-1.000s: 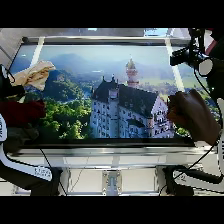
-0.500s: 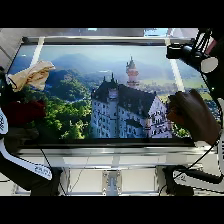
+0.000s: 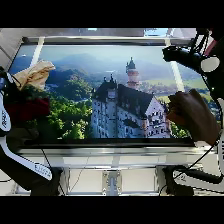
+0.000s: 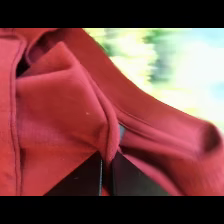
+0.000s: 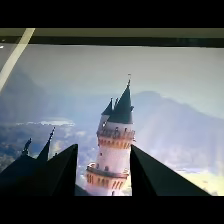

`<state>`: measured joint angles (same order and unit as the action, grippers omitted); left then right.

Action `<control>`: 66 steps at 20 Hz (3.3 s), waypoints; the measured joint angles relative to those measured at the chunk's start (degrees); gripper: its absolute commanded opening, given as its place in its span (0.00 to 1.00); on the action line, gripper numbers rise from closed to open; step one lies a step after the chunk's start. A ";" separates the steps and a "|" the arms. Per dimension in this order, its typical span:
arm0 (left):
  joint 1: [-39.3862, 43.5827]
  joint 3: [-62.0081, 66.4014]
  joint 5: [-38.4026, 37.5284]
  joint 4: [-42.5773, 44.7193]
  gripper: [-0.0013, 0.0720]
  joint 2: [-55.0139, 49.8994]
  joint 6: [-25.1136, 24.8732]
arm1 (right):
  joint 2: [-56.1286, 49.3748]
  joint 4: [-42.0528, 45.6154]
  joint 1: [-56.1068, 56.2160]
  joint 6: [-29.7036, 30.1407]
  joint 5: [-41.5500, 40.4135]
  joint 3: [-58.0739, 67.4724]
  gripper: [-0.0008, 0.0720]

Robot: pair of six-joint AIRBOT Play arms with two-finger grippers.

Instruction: Fold the shirts.

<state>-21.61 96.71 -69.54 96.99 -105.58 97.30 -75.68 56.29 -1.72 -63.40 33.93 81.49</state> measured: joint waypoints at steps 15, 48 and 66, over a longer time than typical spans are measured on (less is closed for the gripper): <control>50.07 13.60 -4.02 -28.22 0.03 -2.01 -22.36 | 0.00 13.99 0.00 -1.90 20.09 0.00 0.53; 39.47 18.18 9.01 -32.24 0.03 -13.09 -28.24 | -1.64 -5.57 2.25 -2.89 25.18 -21.97 0.55; 38.05 21.55 -1.14 -33.57 0.03 -11.78 -29.40 | -13.79 -16.50 11.28 -11.45 1.38 -28.74 0.28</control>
<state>16.45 118.26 -70.67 63.42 -117.36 67.90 -89.47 39.79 9.56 -74.85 35.31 52.75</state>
